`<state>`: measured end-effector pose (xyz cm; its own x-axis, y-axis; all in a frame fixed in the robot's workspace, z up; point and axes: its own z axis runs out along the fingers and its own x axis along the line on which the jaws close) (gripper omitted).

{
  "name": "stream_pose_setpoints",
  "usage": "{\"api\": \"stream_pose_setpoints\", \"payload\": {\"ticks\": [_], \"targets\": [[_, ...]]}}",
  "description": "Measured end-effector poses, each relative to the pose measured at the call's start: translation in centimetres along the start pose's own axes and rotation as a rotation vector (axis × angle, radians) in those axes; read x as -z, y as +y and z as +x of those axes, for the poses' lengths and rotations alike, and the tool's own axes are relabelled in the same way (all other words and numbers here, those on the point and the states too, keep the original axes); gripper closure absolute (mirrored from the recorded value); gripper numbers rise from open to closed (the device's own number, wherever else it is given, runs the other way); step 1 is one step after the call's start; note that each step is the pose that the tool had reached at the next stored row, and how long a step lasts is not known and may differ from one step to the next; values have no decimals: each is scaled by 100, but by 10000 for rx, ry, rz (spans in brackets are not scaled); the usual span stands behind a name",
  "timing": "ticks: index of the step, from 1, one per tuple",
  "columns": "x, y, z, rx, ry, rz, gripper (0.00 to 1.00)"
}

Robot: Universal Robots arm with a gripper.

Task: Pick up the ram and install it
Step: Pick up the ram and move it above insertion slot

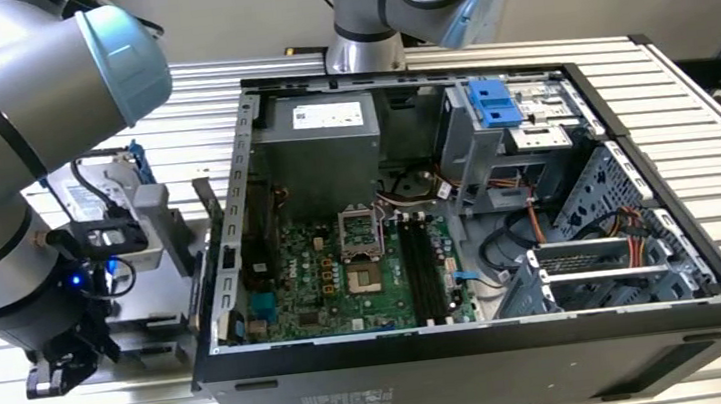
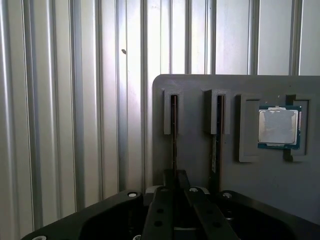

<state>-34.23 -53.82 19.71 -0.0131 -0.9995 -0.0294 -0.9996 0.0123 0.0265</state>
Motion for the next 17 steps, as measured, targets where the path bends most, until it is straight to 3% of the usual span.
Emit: {"api": "stream_pose_setpoints", "payload": {"ticks": [9, 17], "targets": [[21, 1, 0, 0, -6, 1, 100], [292, 8, -9, 0, -4, 0, 100]]}}
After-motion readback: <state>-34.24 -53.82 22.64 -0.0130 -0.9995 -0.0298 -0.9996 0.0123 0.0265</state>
